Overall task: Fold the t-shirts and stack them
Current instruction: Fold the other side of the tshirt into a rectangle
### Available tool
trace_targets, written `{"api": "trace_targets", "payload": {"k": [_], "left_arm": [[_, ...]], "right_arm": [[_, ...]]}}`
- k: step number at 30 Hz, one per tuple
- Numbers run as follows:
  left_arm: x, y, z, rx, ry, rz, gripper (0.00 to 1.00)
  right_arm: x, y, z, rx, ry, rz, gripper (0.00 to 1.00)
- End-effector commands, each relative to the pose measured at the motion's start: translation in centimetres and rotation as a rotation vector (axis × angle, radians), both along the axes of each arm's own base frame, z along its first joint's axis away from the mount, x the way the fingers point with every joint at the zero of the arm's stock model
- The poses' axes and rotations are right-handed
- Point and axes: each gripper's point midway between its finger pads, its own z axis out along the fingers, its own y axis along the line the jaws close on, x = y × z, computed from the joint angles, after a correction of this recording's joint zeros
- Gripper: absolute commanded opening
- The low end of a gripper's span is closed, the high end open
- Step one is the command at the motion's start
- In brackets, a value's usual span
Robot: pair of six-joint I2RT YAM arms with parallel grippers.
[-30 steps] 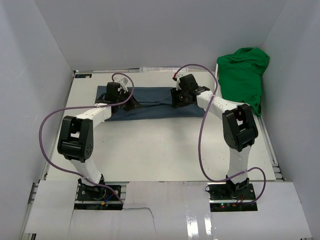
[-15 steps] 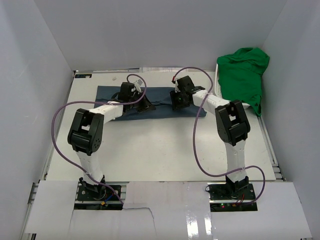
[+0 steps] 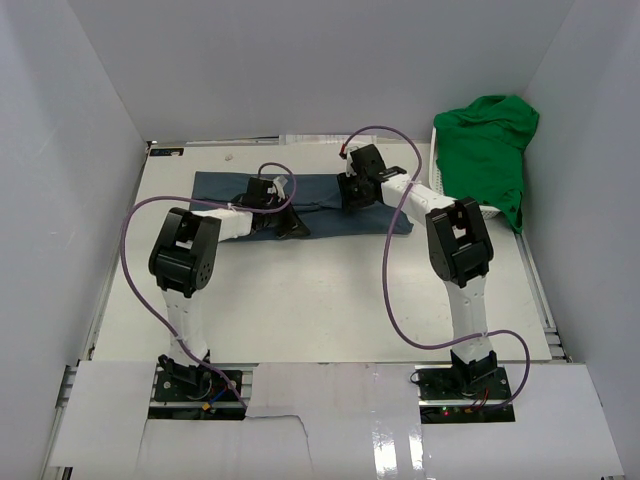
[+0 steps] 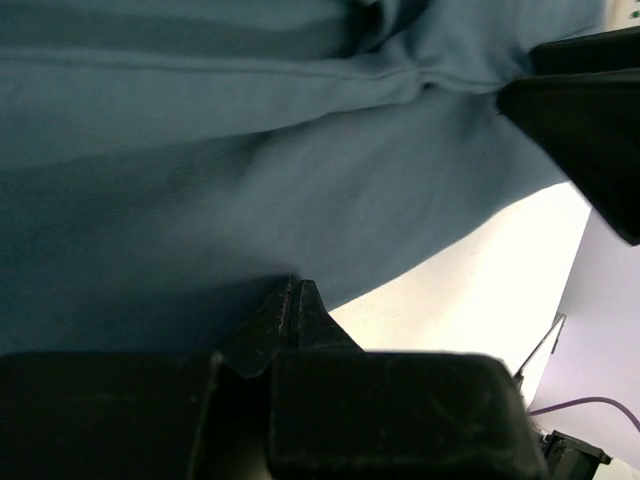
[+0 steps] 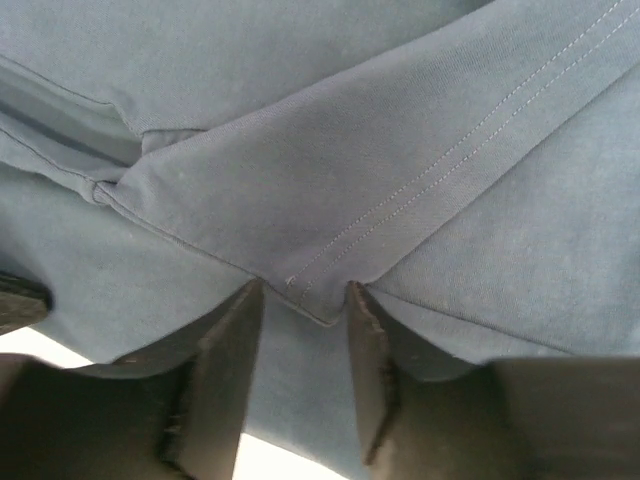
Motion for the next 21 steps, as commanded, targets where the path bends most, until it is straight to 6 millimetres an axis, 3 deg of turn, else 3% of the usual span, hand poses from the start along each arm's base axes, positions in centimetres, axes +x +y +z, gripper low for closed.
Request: {"api": "trace_targets", "payload": {"k": [1,5,19,20,21], "left_arm": [[-0.1,-0.2,0.5,0.004,-0.028,-0.017,0.0],[-0.3,0.0,0.4,0.012,-0.029,-0.017,0.0],[0.6,-0.2,1.9,0.028,-0.04,-0.026,0.0],[0.6,-0.2,1.8,0.03,-0.037,-0.027,0.0],[0.6,-0.3,1.8,0.031,-0.036,-0.03,0.0]], "right_arm": [[1.0,0.2,0.4,-0.008,-0.022,0.002,0.42],[0.9,0.2,0.3,-0.015,-0.013,0.004,0.37],[0.3,-1.0,0.7,-0.064,-0.015,-0.002,0.46],[0.3,-1.0,0.5,-0.065,-0.012,-0.003,0.43],[0.4,-0.9,0.1,-0.065,-0.007,-0.003,0.32]]}}
